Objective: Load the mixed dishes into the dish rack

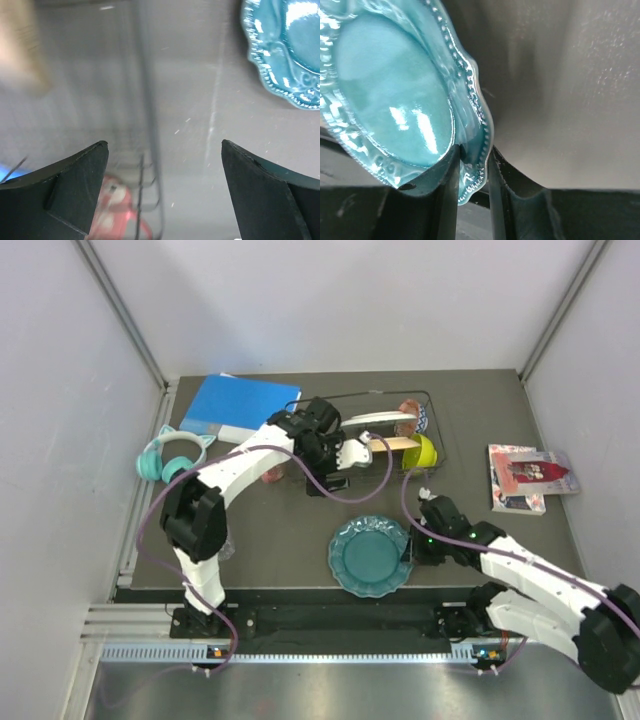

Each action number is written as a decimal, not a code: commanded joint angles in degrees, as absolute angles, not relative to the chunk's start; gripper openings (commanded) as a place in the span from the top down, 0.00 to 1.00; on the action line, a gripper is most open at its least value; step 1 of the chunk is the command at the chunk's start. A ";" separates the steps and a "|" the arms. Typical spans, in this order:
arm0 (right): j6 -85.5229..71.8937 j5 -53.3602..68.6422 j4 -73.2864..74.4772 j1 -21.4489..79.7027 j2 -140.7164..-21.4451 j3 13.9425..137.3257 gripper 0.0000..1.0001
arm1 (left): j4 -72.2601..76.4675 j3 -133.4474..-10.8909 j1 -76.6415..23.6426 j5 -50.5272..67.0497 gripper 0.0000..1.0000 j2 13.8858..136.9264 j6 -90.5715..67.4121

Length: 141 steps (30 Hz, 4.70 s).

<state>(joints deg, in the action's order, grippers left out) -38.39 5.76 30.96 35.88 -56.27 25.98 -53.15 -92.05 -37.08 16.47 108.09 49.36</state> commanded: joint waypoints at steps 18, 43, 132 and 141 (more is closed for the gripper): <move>-29.18 12.04 17.94 37.18 -40.16 29.70 1.00 | -52.03 -97.73 -18.81 23.20 0.01 95.98 32.09; -0.46 16.09 19.77 37.09 -61.51 60.46 1.00 | -42.80 -90.62 -5.80 30.23 0.01 92.72 22.41; 57.83 -42.72 9.76 51.94 -76.55 59.76 0.66 | -37.00 -85.43 2.72 37.88 0.01 95.01 17.84; 56.43 -41.49 8.35 50.36 -79.80 61.79 0.75 | -37.18 -85.34 3.16 37.79 0.01 95.18 18.19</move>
